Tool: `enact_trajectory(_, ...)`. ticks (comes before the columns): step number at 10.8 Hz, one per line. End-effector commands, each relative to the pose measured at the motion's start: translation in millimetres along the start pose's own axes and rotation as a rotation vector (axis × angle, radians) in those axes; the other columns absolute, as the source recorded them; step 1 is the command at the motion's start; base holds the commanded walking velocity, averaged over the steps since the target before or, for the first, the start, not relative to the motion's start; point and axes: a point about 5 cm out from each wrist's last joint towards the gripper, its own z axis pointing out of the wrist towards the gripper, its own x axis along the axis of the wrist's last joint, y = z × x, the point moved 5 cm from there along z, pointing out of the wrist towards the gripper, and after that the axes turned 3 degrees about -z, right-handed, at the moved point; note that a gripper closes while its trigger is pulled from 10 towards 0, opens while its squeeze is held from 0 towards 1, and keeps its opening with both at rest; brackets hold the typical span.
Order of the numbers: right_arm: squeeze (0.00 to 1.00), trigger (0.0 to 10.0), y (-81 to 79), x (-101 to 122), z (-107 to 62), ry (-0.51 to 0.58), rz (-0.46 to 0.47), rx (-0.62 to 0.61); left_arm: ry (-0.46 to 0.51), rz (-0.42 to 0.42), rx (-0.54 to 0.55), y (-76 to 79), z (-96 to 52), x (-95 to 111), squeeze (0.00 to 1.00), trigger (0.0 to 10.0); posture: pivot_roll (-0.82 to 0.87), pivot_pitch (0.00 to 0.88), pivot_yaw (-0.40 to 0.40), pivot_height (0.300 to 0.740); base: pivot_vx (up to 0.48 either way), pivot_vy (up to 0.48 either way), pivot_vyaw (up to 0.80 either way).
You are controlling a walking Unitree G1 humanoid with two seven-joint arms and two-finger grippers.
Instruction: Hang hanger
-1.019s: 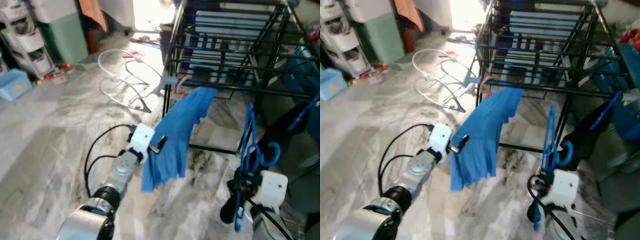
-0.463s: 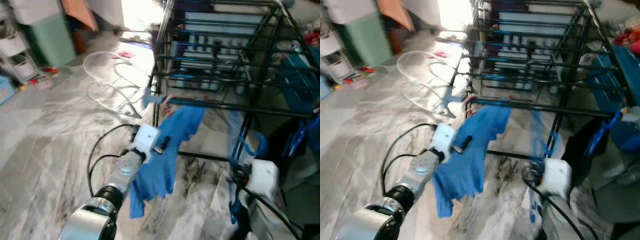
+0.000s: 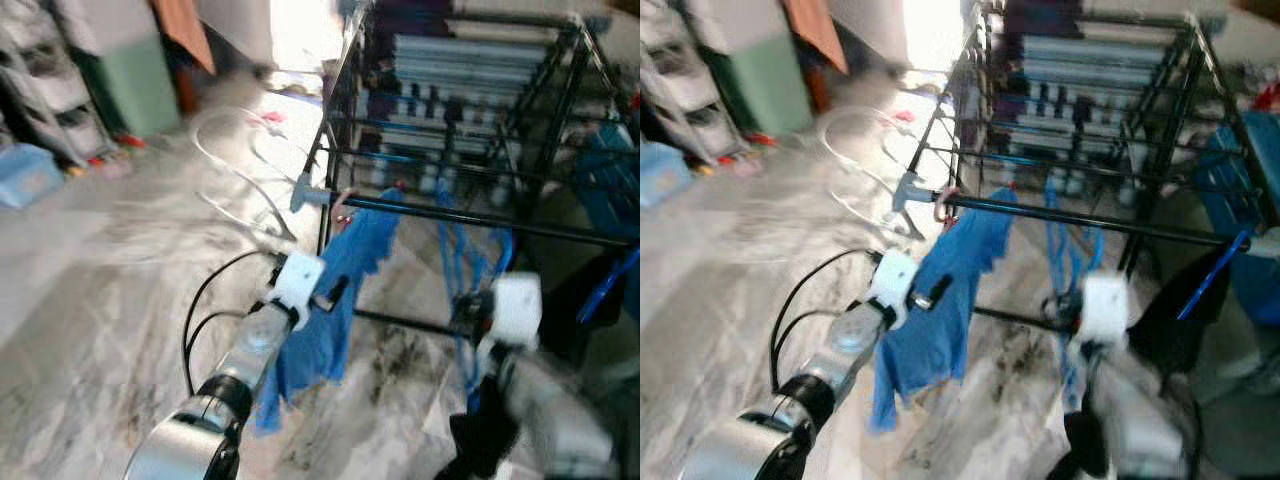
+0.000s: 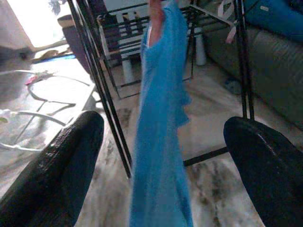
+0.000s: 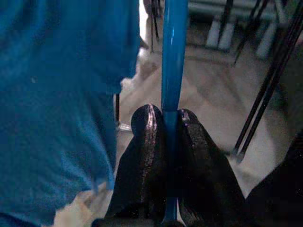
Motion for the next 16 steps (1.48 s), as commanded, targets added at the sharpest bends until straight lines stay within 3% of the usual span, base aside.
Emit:
enact_trajectory(1,0.0,0.0,0.2,2,1.4,-0.011,0.009,0.008,0.006,0.008,-0.008,3.6,1.2,2,0.0,10.0,-0.04,0.079,-0.01,0.74,0.0,0.0,0.0)
enact_trajectory(3,0.0,0.0,-10.3,20,0.7,0.036,-0.003,0.028,0.006,0.01,0.005,-0.8,-1.1,0,0.0,10.0,-0.03,0.086,-0.016,0.74,0.0,0.0,0.0)
enact_trajectory(4,0.0,0.0,-8.0,21,2.7,0.034,0.004,0.029,-0.001,0.013,0.007,-2.0,-2.3,-2,0.0,10.0,-0.03,0.089,-0.011,0.74,0.0,0.0,0.0)
enact_trajectory(6,0.0,0.0,7.4,31,18.5,0.018,-0.014,0.027,-0.004,0.02,-0.011,0.9,-2.1,-2,0.0,10.0,-0.03,0.1,-0.003,0.74,0.0,0.0,0.0)
enact_trajectory(8,0.0,0.0,10.7,48,41.8,0.014,-0.022,0.036,-0.002,0.03,-0.014,-2.6,-4.2,-3,0.0,10.0,-0.01,0.128,-0.002,0.74,0.0,0.0,0.0)
enact_trajectory(9,0.0,0.0,9.5,49,45.0,0.008,-0.023,0.041,-0.002,0.032,-0.014,-3.6,-5.2,-4,0.0,10.0,-0.01,0.13,-0.002,0.74,0.0,0.0,0.0)
enact_trajectory(10,0.0,0.0,0.5,40,58.0,-0.041,0.036,0.075,-0.01,0.038,-0.008,-7.1,-8.2,-7,0.0,10.0,0.0,0.135,-0.008,0.74,0.0,0.0,0.0)
enact_trajectory(13,0.0,0.0,-10.4,14,65.8,-0.109,0.046,0.09,-0.008,0.034,0.008,-10.3,-9.8,-8,0.0,10.0,0.02,0.137,-0.02,0.74,0.0,0.0,0.0)
enact_trajectory(14,0.0,9.8,-8.7,8,65.1,-0.111,0.055,0.078,-0.008,0.033,0.004,-8.5,-8.9,-7,0.0,10.0,0.01,0.134,-0.018,0.74,0.0,0.0,0.0)
enact_trajectory(15,1.0,10.0,-4.4,8,64.3,-0.098,0.063,0.05,-0.008,0.033,0.0,-6.7,-7.9,-7,0.0,10.0,0.01,0.13,-0.017,0.74,0.0,0.0,0.0)
enact_trajectory(16,1.0,10.0,3.8,14,61.2,-0.051,0.086,0.006,-0.007,0.031,-0.006,-4.1,-6.1,-5,0.0,10.0,0.0,0.124,-0.013,0.74,0.0,0.0,0.0)
